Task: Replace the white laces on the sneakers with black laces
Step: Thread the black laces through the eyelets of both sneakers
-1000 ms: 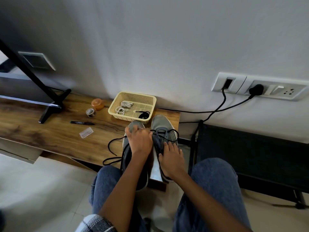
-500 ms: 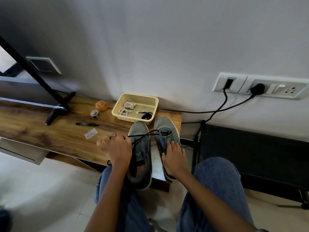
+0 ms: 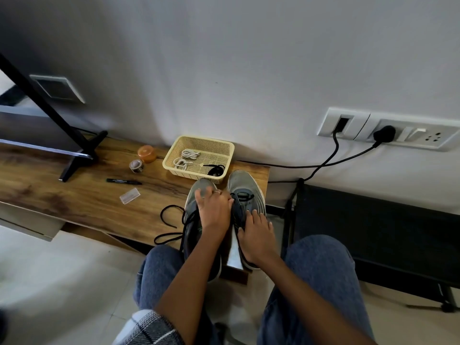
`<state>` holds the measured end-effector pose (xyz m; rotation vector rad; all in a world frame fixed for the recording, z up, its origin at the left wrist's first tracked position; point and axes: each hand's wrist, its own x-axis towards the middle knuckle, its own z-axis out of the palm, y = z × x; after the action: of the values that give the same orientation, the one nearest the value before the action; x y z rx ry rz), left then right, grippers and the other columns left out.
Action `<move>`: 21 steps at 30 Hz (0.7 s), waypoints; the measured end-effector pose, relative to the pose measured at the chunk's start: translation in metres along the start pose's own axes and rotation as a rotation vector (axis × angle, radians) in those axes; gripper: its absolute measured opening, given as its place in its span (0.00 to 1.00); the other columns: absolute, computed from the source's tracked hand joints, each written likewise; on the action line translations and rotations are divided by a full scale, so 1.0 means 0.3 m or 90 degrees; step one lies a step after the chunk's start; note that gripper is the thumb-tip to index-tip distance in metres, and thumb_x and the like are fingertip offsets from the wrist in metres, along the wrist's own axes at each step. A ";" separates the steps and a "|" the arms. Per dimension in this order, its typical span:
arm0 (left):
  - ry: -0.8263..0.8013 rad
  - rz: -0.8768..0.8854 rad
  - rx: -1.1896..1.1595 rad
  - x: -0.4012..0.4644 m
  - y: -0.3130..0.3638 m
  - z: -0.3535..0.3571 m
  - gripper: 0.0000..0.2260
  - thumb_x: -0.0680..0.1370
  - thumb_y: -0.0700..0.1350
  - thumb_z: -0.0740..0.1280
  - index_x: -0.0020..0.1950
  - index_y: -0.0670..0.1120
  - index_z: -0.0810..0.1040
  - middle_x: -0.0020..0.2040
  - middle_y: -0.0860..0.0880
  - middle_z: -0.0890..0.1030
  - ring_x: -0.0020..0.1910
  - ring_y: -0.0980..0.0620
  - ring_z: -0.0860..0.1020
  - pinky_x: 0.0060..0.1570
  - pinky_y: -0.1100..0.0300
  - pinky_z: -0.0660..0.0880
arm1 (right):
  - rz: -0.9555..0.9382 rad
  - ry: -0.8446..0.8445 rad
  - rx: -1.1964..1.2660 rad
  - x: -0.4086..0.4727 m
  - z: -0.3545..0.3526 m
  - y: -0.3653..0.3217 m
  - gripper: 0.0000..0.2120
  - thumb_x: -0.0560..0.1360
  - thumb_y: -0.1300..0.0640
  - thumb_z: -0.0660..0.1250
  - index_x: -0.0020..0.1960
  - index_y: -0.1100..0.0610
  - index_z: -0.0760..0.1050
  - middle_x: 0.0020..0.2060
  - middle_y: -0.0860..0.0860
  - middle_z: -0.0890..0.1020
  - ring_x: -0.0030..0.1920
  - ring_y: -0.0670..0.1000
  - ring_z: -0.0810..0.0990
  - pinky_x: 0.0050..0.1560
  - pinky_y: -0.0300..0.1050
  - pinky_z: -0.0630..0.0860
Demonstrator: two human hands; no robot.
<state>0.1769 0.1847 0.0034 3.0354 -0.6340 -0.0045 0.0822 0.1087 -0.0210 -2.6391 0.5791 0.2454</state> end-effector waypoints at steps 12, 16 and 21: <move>0.026 -0.112 -0.028 -0.030 -0.068 -0.028 0.13 0.78 0.53 0.60 0.49 0.52 0.82 0.50 0.52 0.81 0.63 0.50 0.66 0.67 0.47 0.50 | 0.005 0.001 -0.005 -0.001 0.006 -0.003 0.27 0.82 0.49 0.51 0.77 0.57 0.52 0.77 0.55 0.56 0.76 0.55 0.53 0.75 0.54 0.51; 0.013 -0.132 -0.063 -0.048 -0.069 -0.024 0.13 0.79 0.54 0.60 0.49 0.52 0.83 0.49 0.51 0.81 0.62 0.50 0.66 0.66 0.47 0.51 | 0.007 -0.003 0.001 -0.002 0.006 -0.001 0.27 0.82 0.49 0.51 0.78 0.57 0.51 0.77 0.55 0.55 0.76 0.54 0.52 0.75 0.54 0.50; 0.028 -0.152 -0.142 -0.035 -0.098 -0.028 0.16 0.82 0.56 0.56 0.56 0.52 0.80 0.54 0.49 0.80 0.62 0.48 0.68 0.63 0.48 0.52 | 0.008 -0.009 0.023 0.003 0.003 0.004 0.27 0.82 0.49 0.51 0.78 0.57 0.51 0.77 0.56 0.55 0.76 0.55 0.52 0.75 0.54 0.50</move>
<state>0.1790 0.2161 0.0105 2.8641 -0.2463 -0.0152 0.0825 0.1078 -0.0225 -2.5985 0.5903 0.2544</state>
